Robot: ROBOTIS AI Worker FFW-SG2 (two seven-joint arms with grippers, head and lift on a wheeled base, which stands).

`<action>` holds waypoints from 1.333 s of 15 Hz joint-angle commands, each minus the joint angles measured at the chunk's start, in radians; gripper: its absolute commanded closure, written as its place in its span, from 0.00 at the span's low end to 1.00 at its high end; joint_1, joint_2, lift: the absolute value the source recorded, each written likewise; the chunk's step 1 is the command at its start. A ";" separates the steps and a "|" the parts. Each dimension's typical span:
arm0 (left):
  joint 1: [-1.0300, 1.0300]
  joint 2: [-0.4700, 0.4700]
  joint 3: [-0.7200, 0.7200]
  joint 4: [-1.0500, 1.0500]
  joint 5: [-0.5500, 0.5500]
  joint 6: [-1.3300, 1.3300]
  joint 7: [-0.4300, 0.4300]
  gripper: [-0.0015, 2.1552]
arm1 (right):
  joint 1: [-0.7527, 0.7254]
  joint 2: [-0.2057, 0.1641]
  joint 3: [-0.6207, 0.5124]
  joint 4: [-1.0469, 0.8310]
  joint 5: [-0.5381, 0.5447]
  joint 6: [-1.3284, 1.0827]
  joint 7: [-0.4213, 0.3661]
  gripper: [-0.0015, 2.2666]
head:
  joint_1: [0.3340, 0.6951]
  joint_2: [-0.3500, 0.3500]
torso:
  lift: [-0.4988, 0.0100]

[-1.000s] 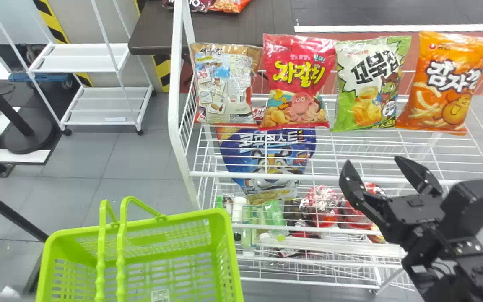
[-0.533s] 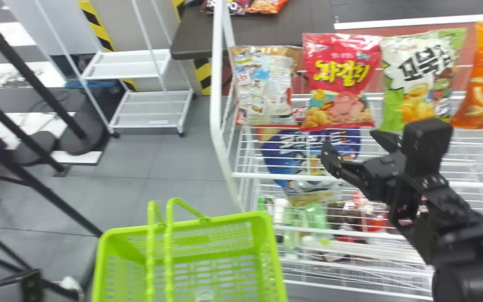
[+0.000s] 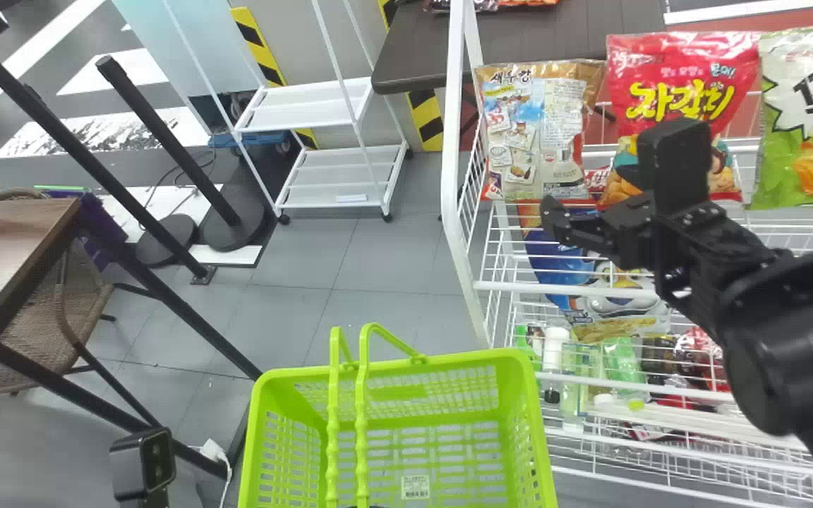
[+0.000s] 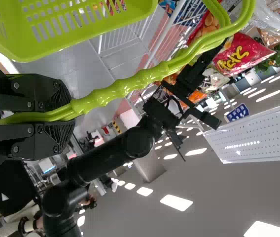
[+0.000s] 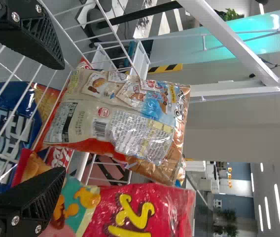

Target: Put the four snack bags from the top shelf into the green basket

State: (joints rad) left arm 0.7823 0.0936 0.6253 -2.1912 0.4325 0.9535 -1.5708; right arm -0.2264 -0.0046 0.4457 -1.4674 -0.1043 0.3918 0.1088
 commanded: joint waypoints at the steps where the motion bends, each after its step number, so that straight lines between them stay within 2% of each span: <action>1: 0.000 0.000 -0.001 -0.001 0.000 0.000 -0.010 1.00 | -0.073 0.006 0.024 0.096 -0.014 -0.021 0.000 0.04 | 1.00 1.00 | 0.98; 5: 0.000 0.002 0.010 0.005 0.005 0.000 -0.010 1.00 | -0.183 0.006 0.096 0.257 -0.104 -0.141 0.008 0.04 | 1.00 1.00 | 0.98; 8: 0.002 0.003 0.019 0.011 0.012 -0.003 -0.010 1.00 | -0.254 0.006 0.114 0.398 -0.110 -0.168 0.049 0.04 | 1.00 1.00 | 0.98; 10: 0.003 0.003 0.021 0.014 0.012 -0.006 -0.010 1.00 | -0.291 0.006 0.143 0.464 -0.112 -0.199 0.048 0.04 | 1.00 1.00 | 0.98; 14: 0.006 0.003 0.028 0.016 0.020 -0.006 -0.010 1.00 | -0.372 0.006 0.153 0.578 -0.109 -0.242 0.049 0.17 | 1.00 1.00 | 0.98; 15: 0.006 0.003 0.028 0.019 0.020 -0.009 -0.010 1.00 | -0.381 0.006 0.153 0.581 -0.107 -0.242 0.066 0.28 | 1.00 1.00 | 0.98; 16: 0.006 0.003 0.028 0.019 0.020 -0.009 -0.010 1.00 | -0.390 0.006 0.153 0.584 -0.107 -0.227 0.094 0.45 | 1.00 1.00 | 0.98; 18: 0.006 0.003 0.028 0.019 0.022 -0.009 -0.010 1.00 | -0.396 0.006 0.165 0.584 -0.097 -0.178 0.094 0.99 | 1.00 1.00 | 0.98; 20: 0.006 0.003 0.030 0.019 0.022 -0.009 -0.010 1.00 | -0.396 0.006 0.179 0.581 -0.072 -0.193 0.094 0.99 | 1.00 1.00 | 0.98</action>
State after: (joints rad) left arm 0.7885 0.0966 0.6536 -2.1721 0.4537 0.9443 -1.5708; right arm -0.6224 -0.0046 0.6159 -0.8838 -0.1913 0.2059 0.2023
